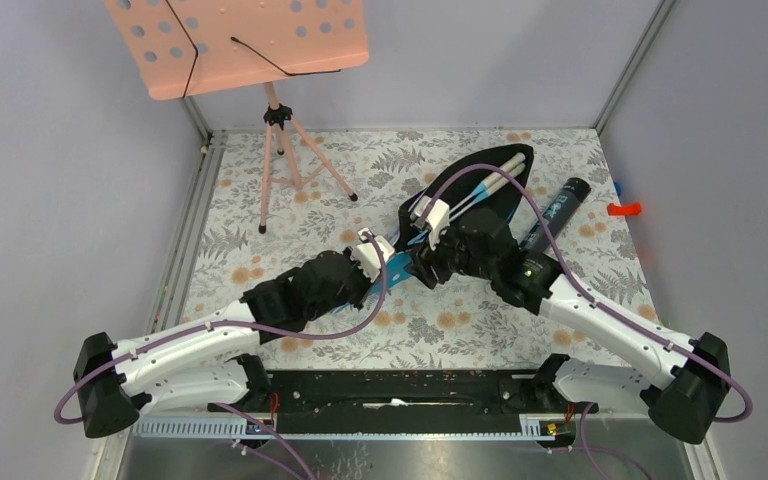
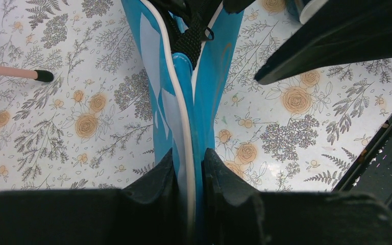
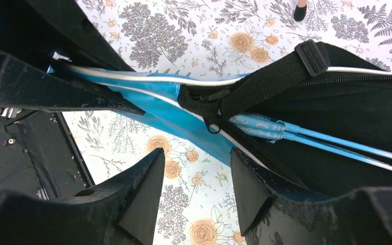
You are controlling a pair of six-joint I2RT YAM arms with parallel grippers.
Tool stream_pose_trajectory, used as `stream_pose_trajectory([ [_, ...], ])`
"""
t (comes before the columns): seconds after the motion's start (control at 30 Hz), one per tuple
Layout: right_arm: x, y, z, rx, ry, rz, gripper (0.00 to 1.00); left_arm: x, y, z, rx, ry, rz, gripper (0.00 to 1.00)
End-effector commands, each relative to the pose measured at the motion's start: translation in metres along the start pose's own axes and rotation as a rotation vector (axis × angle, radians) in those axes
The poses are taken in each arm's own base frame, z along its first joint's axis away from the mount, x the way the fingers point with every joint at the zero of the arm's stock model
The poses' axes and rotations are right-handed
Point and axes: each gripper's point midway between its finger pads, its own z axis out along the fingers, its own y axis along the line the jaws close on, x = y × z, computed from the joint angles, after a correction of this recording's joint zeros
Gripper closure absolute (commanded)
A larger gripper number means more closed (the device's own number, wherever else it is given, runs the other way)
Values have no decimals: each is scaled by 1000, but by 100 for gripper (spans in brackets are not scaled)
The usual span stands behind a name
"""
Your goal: Pack up the badminton gear
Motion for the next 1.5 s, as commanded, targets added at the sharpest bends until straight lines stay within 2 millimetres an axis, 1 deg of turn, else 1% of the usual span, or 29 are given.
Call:
stream_pose_trajectory([
  [0.0,-39,-7,4,24,-102,-28,44,10,-12,-2,62,18,-12,100],
  [0.13,-43,-8,9,16,-104,-43,45,10,-13,-2,65,19,-11,100],
  [0.23,-43,-5,13,-6,-97,-42,53,10,-14,-2,73,18,-12,100],
  [0.27,-43,-4,15,-11,-93,-42,57,10,-13,-2,70,18,-12,100],
  [0.43,-35,-13,12,39,-56,-44,94,13,-9,-3,48,26,-9,100],
  [0.47,-33,-16,10,56,-40,-48,99,13,-8,-4,38,27,-9,100],
  [0.5,-29,-20,7,79,-23,-48,100,13,-6,-4,29,26,-9,100],
  [0.53,-25,-26,5,105,-2,-52,100,14,-4,-5,22,25,-9,100],
  [0.63,-7,-49,-2,214,73,-45,100,13,-2,-7,8,19,-10,100],
  [0.7,0,-66,-7,280,102,-6,100,12,0,-8,2,12,-12,100],
  [0.73,2,-69,-7,279,108,17,100,12,-1,-8,6,13,-12,100],
  [0.77,1,-67,-7,263,104,26,100,12,-1,-8,9,13,-12,100],
  [0.8,-2,-60,-6,223,90,27,94,11,-2,-8,12,14,-12,100],
  [0.97,-25,-8,-7,-75,-59,-34,58,12,-3,-4,14,29,-9,100],
  [1.03,-34,9,-8,-172,-100,-43,51,13,-4,-2,19,34,-8,100],
  [1.1,-39,14,-5,-212,-114,-33,44,12,-6,-1,25,38,-7,100],
  [1.23,-47,13,8,-217,-122,-4,42,11,-9,2,40,46,-5,100],
  [1.4,-41,5,21,-166,-78,6,43,11,-12,5,49,54,-8,100],
  [1.47,-40,3,24,-142,-73,3,45,12,-12,5,51,56,-8,100],
])
